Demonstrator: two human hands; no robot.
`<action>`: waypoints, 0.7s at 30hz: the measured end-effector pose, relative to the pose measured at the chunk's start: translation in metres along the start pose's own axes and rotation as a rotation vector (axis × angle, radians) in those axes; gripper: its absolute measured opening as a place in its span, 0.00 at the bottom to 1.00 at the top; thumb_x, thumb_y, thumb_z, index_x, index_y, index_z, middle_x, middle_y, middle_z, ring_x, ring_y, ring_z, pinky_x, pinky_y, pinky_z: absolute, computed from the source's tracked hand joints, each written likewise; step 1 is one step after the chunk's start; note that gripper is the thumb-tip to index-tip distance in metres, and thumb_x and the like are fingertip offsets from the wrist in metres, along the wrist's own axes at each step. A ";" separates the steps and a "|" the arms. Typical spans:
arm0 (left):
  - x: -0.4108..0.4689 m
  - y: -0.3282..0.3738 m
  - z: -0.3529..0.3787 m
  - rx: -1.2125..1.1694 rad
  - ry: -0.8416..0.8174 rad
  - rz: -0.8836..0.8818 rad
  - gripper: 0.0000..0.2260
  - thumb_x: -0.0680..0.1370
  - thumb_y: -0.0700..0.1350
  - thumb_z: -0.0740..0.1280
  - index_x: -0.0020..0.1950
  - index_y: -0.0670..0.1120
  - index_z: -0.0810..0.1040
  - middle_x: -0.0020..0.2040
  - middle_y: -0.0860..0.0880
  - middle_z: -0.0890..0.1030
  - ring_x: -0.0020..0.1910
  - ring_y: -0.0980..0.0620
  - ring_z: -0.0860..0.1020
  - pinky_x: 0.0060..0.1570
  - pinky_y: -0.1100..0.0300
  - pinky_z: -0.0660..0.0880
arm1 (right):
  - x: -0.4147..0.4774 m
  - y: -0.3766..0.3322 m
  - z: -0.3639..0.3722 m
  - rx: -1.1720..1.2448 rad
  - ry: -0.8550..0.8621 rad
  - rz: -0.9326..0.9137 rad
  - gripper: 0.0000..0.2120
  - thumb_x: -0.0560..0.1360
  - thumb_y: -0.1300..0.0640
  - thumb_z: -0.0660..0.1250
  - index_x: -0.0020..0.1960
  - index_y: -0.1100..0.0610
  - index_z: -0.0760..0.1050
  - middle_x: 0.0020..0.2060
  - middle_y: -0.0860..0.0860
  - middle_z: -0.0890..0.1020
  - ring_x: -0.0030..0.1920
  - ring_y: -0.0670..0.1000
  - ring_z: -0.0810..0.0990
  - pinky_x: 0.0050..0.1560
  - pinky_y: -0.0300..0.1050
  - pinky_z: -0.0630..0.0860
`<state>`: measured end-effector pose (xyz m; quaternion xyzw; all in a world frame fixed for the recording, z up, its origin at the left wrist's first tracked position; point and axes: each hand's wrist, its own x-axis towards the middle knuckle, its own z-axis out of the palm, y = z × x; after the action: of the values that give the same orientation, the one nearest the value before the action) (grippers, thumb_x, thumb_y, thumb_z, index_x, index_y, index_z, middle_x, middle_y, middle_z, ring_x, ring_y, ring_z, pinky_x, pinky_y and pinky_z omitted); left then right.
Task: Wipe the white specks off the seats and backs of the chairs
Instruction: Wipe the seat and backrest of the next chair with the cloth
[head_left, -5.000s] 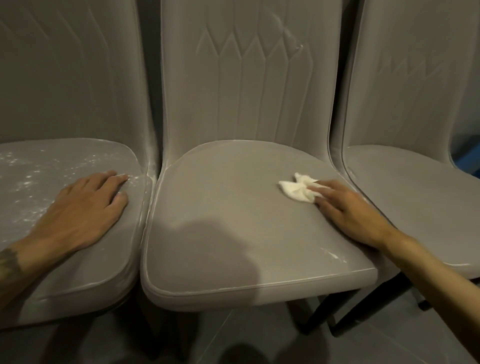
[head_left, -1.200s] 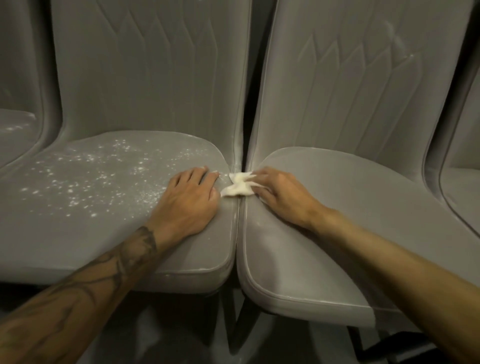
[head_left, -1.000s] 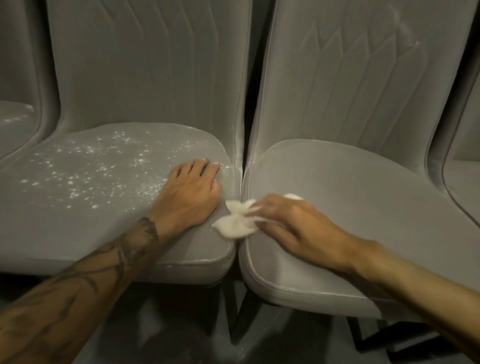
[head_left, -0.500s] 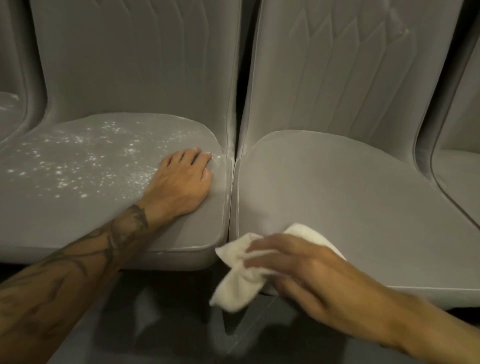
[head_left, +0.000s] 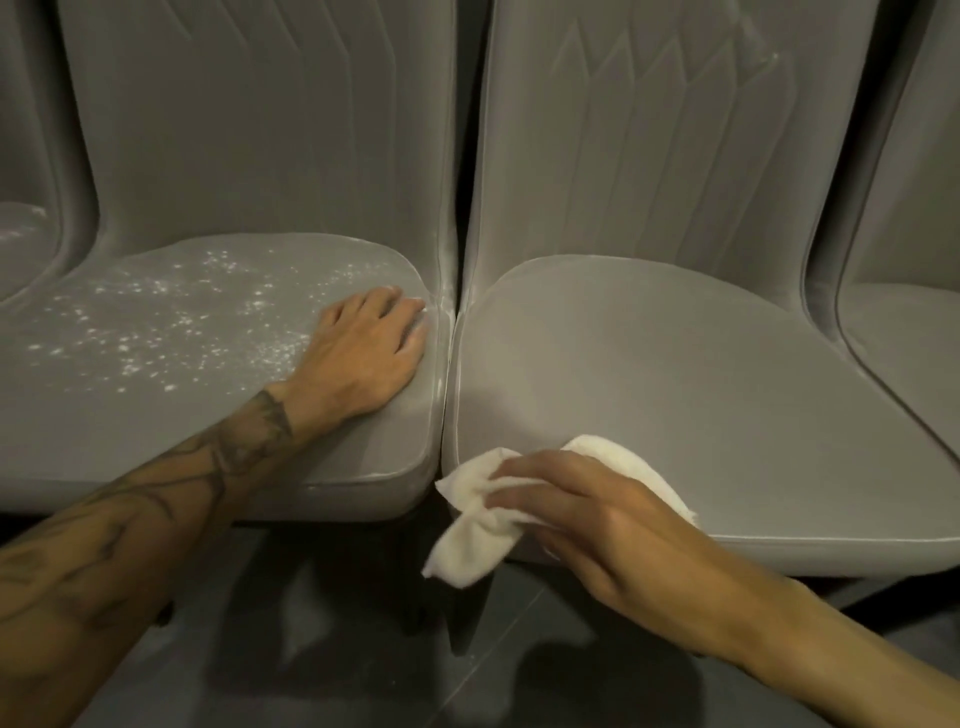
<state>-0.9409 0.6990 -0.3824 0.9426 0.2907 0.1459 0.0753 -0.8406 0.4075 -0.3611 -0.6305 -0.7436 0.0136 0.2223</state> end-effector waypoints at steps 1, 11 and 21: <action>0.001 0.006 -0.001 -0.032 0.000 -0.001 0.21 0.86 0.56 0.52 0.77 0.53 0.68 0.77 0.49 0.68 0.75 0.44 0.67 0.75 0.44 0.60 | 0.008 -0.003 0.004 0.027 0.034 -0.024 0.14 0.84 0.51 0.61 0.68 0.51 0.75 0.68 0.44 0.74 0.68 0.43 0.72 0.67 0.42 0.70; 0.000 0.028 0.018 0.078 -0.060 0.076 0.21 0.86 0.57 0.50 0.77 0.54 0.69 0.79 0.50 0.67 0.76 0.47 0.66 0.75 0.45 0.59 | -0.039 0.008 -0.004 -0.139 0.042 0.011 0.17 0.86 0.49 0.55 0.68 0.53 0.76 0.69 0.50 0.74 0.66 0.50 0.75 0.64 0.49 0.73; 0.014 0.033 0.009 0.081 -0.147 -0.008 0.23 0.86 0.57 0.52 0.80 0.55 0.66 0.82 0.50 0.61 0.79 0.45 0.62 0.77 0.44 0.57 | -0.011 0.008 0.026 -0.160 0.180 0.011 0.13 0.82 0.58 0.67 0.64 0.61 0.78 0.63 0.58 0.78 0.63 0.57 0.78 0.63 0.53 0.73</action>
<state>-0.9091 0.6792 -0.3805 0.9519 0.2938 0.0642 0.0590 -0.8407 0.4054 -0.3902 -0.6491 -0.7157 -0.1015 0.2371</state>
